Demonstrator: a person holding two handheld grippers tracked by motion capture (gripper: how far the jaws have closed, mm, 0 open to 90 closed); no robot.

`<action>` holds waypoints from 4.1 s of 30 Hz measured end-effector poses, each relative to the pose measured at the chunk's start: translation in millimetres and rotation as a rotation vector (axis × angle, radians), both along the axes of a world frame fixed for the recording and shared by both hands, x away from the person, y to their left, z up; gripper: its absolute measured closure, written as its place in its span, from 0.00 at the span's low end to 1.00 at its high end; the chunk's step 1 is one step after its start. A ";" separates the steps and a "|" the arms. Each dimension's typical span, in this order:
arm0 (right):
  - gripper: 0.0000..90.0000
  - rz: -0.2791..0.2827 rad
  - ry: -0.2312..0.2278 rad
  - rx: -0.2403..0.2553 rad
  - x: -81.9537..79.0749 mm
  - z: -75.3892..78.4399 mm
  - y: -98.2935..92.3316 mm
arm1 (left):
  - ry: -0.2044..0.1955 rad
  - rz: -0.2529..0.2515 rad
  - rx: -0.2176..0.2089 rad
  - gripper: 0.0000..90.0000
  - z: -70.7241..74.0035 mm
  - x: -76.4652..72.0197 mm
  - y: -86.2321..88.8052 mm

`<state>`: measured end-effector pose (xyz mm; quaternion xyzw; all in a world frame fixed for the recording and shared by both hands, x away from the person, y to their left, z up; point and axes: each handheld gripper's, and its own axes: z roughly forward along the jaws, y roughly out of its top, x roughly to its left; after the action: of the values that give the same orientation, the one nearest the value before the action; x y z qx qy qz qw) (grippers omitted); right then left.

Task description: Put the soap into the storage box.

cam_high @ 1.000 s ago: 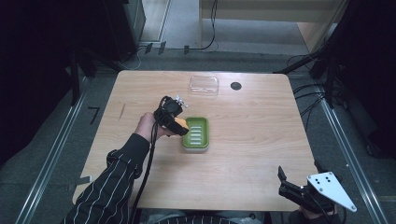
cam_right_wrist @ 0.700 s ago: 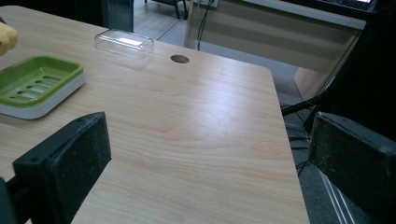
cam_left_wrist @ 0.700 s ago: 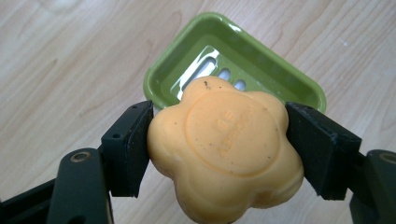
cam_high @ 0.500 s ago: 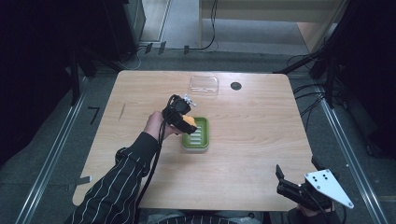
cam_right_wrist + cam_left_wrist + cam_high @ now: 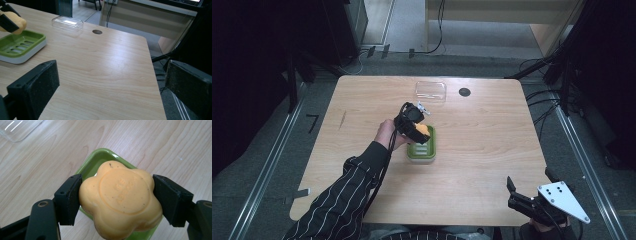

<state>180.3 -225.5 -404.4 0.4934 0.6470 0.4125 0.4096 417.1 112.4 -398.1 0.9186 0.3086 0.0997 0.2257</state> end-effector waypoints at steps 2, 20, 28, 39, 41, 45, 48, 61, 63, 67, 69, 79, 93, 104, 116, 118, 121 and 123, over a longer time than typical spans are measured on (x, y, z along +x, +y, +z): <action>0.00 0.000 0.001 0.000 0.1 -0.1 0.0 | -0.008 0.002 -0.001 0.31 -3.0 -0.7 -1.1; 0.00 0.005 -0.002 0.004 0.8 0.1 0.3 | -0.037 0.035 0.039 0.31 -39.1 1.5 -4.8; 0.00 0.006 -0.001 0.004 1.0 0.1 0.8 | -0.050 0.040 0.033 0.31 -46.1 1.2 -5.1; 0.00 0.006 -0.002 0.006 1.1 0.2 0.9 | -0.053 0.049 0.013 0.30 -53.1 1.6 -4.0; 0.00 0.005 -0.001 0.006 1.1 0.2 1.2 | -0.045 0.054 0.019 0.30 -53.9 1.9 -3.6; 0.00 0.005 -0.002 0.007 1.1 0.2 1.1 | -0.052 0.060 0.008 0.23 -53.4 1.8 -4.0; 0.00 0.006 -0.002 0.007 1.0 0.2 1.1 | -0.051 0.057 -0.005 0.16 -50.5 1.2 -3.7; 0.00 0.007 -0.005 0.008 1.0 0.3 0.8 | -0.043 0.100 -0.017 0.00 -27.0 -7.9 21.9; 0.00 0.007 -0.004 0.009 1.1 0.4 1.1 | -0.047 0.114 -0.018 0.00 -23.6 -9.7 28.9; 0.00 0.009 -0.007 0.005 1.8 0.6 1.7 | -0.052 0.136 -0.017 0.00 -17.7 -14.0 40.1; 0.00 0.011 -0.006 0.006 2.1 0.5 2.0 | -0.053 0.150 -0.019 0.00 -15.7 -18.0 46.5; 0.00 0.014 -0.006 0.008 2.8 0.7 2.6 | -0.034 0.188 0.005 0.00 -11.3 -38.6 76.7; 0.00 0.018 -0.007 0.005 4.1 0.8 3.6 | -0.012 0.235 0.045 0.00 -13.2 -53.9 104.1; 0.00 0.023 -0.008 0.007 5.1 0.9 4.7 | 0.012 0.264 0.109 0.00 -18.8 -76.0 123.2; 0.00 0.039 -0.007 0.007 8.2 1.3 7.7 | 0.065 0.297 0.157 0.00 -32.7 -106.0 143.7; 0.00 0.043 -0.008 0.004 9.0 1.4 8.4 | 0.064 0.305 0.165 0.00 -33.4 -109.3 146.5; 0.00 0.046 -0.006 0.005 9.9 1.5 9.3 | 0.069 0.309 0.174 0.00 -34.9 -112.4 149.9; 0.00 0.048 -0.008 0.005 10.5 1.4 9.4 | 0.068 0.310 0.180 0.00 -35.9 -111.8 150.8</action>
<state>190.8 -216.1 -403.0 0.4770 0.6559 0.4259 0.4011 305.3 263.2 -434.0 0.8793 0.4439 0.1294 0.1139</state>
